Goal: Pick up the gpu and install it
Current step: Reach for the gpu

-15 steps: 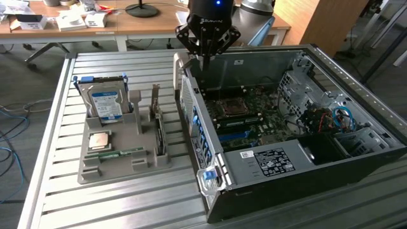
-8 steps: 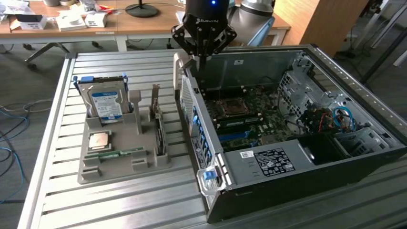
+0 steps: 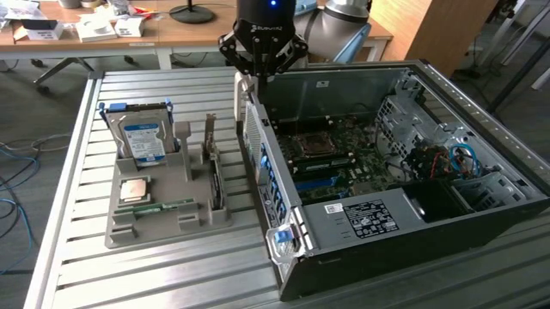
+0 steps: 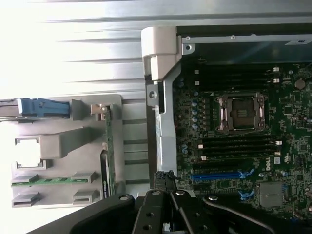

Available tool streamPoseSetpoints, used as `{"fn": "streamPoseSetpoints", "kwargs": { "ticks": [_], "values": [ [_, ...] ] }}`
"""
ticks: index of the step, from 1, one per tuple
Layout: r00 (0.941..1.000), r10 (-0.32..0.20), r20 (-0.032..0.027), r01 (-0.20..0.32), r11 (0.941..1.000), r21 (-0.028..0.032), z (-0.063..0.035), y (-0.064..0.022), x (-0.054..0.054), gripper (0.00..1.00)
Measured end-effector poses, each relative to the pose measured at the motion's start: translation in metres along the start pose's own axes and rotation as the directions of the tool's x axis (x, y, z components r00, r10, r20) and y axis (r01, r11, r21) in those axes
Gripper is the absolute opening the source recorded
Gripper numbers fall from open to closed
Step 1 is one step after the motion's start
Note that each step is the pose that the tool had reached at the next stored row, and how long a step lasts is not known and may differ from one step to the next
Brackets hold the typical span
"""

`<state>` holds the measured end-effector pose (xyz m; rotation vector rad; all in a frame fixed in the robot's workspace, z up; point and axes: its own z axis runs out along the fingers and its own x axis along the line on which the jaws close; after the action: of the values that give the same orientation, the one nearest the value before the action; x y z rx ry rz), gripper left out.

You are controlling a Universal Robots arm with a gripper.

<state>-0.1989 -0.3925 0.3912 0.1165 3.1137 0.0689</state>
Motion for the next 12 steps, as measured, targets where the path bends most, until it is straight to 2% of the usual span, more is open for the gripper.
{"fn": "streamPoseSetpoints", "kwargs": {
  "ticks": [12],
  "values": [
    [1.0000,0.000,0.0000,0.000,1.0000,0.0000,0.0001,0.0003,0.034,0.11]
  ]
}}
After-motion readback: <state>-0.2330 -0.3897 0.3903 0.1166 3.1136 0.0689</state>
